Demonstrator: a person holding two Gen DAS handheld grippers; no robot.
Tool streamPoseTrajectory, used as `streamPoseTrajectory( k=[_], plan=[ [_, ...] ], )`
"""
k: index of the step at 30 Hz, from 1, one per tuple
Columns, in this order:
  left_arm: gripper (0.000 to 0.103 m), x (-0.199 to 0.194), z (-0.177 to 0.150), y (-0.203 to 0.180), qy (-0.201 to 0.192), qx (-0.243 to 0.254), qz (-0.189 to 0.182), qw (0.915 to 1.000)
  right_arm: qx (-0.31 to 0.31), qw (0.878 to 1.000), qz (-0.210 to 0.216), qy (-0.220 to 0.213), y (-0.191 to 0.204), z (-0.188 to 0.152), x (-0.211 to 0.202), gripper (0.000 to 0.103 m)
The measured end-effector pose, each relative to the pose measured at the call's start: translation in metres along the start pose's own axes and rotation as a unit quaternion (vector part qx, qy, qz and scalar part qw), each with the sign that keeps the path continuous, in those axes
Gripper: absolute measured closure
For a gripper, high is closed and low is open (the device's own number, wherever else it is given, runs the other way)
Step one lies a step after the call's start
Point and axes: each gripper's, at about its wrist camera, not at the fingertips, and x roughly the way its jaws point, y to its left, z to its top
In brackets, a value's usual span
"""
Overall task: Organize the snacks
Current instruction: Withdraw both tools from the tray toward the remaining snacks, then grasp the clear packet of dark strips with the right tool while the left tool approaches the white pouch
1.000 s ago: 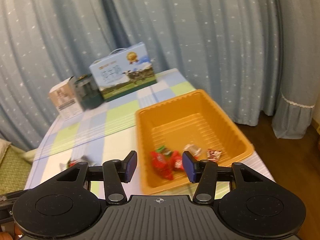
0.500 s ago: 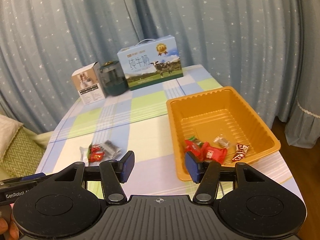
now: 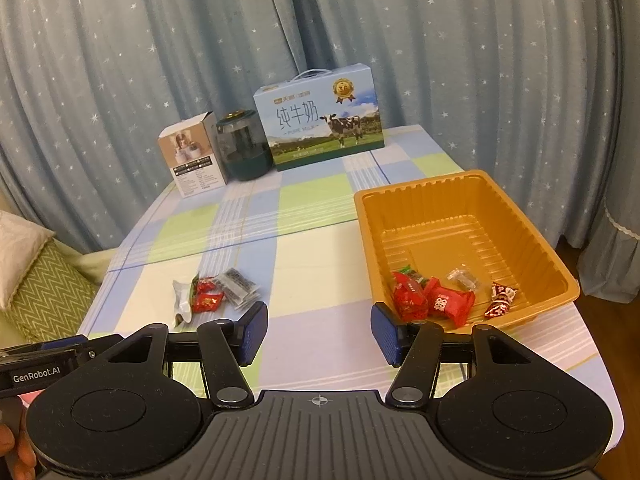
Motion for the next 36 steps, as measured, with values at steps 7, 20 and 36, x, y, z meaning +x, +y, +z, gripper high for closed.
streamPoseTrajectory(
  k=[7,20,36],
  plan=[
    [0.033,0.006,-0.001,0.011,0.007,-0.007,0.009,0.9999,-0.006,1.0,0.004,0.005,0.007,0.0,0.008,0.045],
    [0.033,0.03,0.011,0.034,0.015,-0.01,0.024,0.9995,-0.055,0.998,0.027,0.015,0.035,0.004,0.048,0.045],
    [0.034,0.104,0.039,0.06,0.03,0.012,0.028,0.9991,-0.104,0.992,0.053,0.052,0.05,0.01,0.146,0.045]
  ],
)
